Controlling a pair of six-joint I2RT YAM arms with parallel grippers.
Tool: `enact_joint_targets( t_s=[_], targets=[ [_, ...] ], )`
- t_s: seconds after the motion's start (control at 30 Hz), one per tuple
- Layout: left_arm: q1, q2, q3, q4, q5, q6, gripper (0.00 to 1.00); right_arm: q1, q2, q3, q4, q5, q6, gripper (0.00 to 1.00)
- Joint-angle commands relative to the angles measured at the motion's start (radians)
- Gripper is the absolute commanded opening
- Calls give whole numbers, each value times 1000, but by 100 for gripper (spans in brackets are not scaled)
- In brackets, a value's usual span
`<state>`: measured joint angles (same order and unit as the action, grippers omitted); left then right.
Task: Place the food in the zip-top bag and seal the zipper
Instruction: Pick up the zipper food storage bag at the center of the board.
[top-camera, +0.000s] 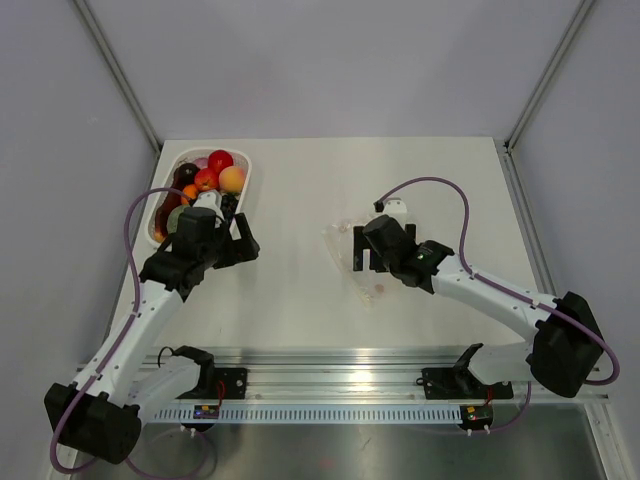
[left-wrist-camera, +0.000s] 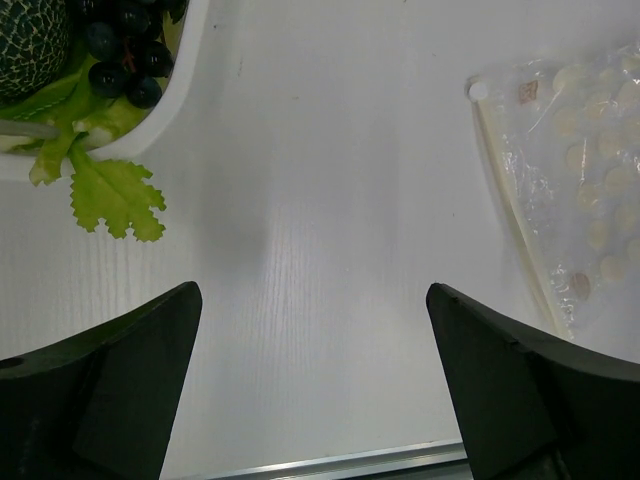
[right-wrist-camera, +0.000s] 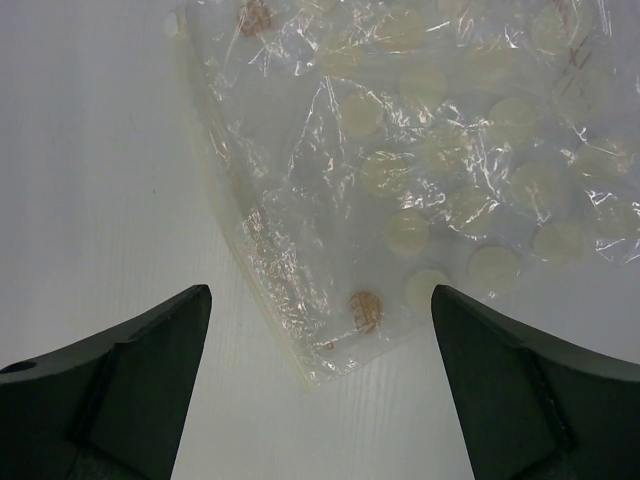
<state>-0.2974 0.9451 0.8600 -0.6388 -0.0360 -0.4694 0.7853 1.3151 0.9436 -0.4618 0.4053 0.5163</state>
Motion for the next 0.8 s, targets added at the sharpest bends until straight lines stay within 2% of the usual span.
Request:
enact_joint_targets(
  t_s=[0.0, 0.2, 0.3, 0.4, 0.43, 0.53, 0.77],
  targets=[
    [-5, 3, 53, 7, 13, 3, 99, 0, -42, -19, 45, -23, -16, 100],
    [-5, -25, 22, 33, 25, -9, 99, 3, -27, 3, 25, -51, -67, 100],
    [-5, -40, 4, 47, 27, -23, 99, 14, 9, 58, -9, -13, -96, 99],
    [-5, -26, 2, 39, 28, -26, 99, 51, 67, 124, -44, 45, -150, 90],
    [-5, -11, 4, 36, 30, -26, 99, 57, 103, 136, -54, 50, -176, 83],
    [-5, 6, 13, 27, 77, -23, 99, 77, 200, 181, -61, 44, -217, 78],
    [-5, -25, 13, 21, 74, -18, 99, 134, 435, 276, -72, 109, -254, 81]
  ],
)
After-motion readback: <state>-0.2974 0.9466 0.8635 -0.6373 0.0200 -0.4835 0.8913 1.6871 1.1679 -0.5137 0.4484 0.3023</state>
